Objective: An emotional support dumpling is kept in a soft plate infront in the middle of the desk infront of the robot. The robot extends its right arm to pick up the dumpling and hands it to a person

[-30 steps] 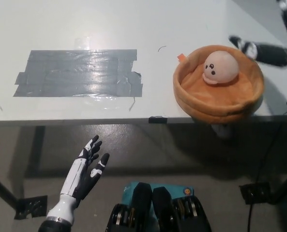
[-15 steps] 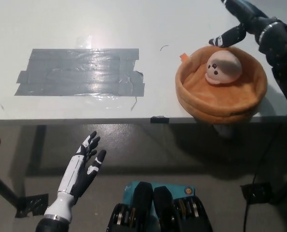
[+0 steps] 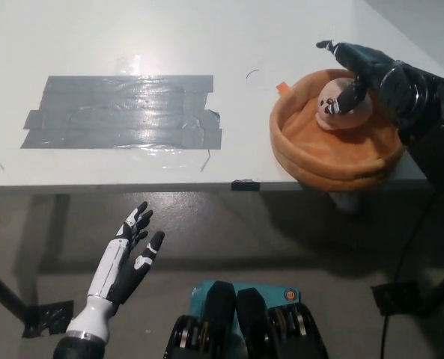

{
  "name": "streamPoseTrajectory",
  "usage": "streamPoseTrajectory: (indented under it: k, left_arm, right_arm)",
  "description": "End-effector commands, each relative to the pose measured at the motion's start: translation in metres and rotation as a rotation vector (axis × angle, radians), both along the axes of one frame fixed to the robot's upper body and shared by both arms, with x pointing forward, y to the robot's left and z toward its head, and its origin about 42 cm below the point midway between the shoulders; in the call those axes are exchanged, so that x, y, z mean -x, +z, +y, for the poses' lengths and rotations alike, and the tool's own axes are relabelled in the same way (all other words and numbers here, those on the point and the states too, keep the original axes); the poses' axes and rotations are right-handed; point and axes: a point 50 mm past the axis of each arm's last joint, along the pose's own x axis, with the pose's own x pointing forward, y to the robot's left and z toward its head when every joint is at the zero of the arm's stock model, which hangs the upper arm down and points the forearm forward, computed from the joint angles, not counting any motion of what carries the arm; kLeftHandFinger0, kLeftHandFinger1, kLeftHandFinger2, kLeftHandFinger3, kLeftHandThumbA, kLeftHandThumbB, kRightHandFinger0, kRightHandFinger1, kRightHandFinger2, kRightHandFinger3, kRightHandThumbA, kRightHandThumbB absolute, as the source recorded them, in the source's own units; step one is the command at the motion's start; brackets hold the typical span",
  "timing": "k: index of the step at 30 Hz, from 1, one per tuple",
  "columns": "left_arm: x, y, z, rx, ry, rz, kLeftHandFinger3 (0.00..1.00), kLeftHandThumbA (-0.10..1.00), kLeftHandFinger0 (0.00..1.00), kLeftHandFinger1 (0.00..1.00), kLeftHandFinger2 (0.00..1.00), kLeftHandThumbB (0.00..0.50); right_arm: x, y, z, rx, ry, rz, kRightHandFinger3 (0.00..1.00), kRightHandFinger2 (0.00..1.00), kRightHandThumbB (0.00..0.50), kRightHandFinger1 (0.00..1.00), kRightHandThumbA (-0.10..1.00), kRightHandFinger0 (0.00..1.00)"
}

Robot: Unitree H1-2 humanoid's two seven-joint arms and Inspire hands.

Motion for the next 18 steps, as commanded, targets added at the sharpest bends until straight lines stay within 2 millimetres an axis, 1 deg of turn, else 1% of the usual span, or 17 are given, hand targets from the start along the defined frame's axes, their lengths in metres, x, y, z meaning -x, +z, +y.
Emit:
streamPoseTrajectory:
  k: [1,2,4,6,8,10,18]
  left_arm:
    - [-0.003,0.014,0.003,-0.001,-0.011,-0.065,1.00,0.83,1.00,1.00,1.00,0.000]
    - [-0.002,0.013,0.003,0.004,-0.010,-0.063,1.00,0.83,1.00,1.00,1.00,0.000]
    - [-0.002,0.012,0.004,0.007,-0.010,-0.062,1.00,0.83,1.00,1.00,1.00,0.000]
    - [-0.002,0.011,0.004,0.010,-0.010,-0.061,1.00,0.83,1.00,1.00,1.00,0.000]
    - [-0.002,0.012,0.004,0.008,-0.009,-0.059,1.00,0.83,1.00,1.00,1.00,0.000]
    - [-0.001,0.012,0.004,0.006,-0.007,-0.056,1.00,0.85,1.00,1.00,1.00,0.003]
    - [-0.001,0.013,0.003,0.003,-0.010,-0.060,1.00,0.86,1.00,1.00,1.00,0.000]
  right_arm:
    - [-0.001,0.030,-0.004,0.037,0.005,-0.038,1.00,1.00,0.353,1.00,0.87,1.00]
    - [-0.001,0.028,-0.004,0.050,0.005,-0.033,1.00,1.00,0.365,1.00,0.88,1.00]
    - [0.000,0.028,-0.003,0.060,0.002,-0.026,1.00,1.00,0.367,1.00,0.88,1.00]
    - [-0.002,0.025,-0.004,0.058,-0.007,-0.021,1.00,1.00,0.360,1.00,0.85,1.00]
    - [-0.004,0.022,-0.007,0.051,-0.017,-0.017,1.00,1.00,0.373,1.00,0.83,1.00]
    - [-0.005,0.019,-0.010,0.049,-0.026,-0.010,1.00,1.00,0.369,1.00,0.82,1.00]
    - [-0.010,0.005,-0.015,0.027,-0.052,0.024,1.00,1.00,0.392,1.00,0.82,1.00]
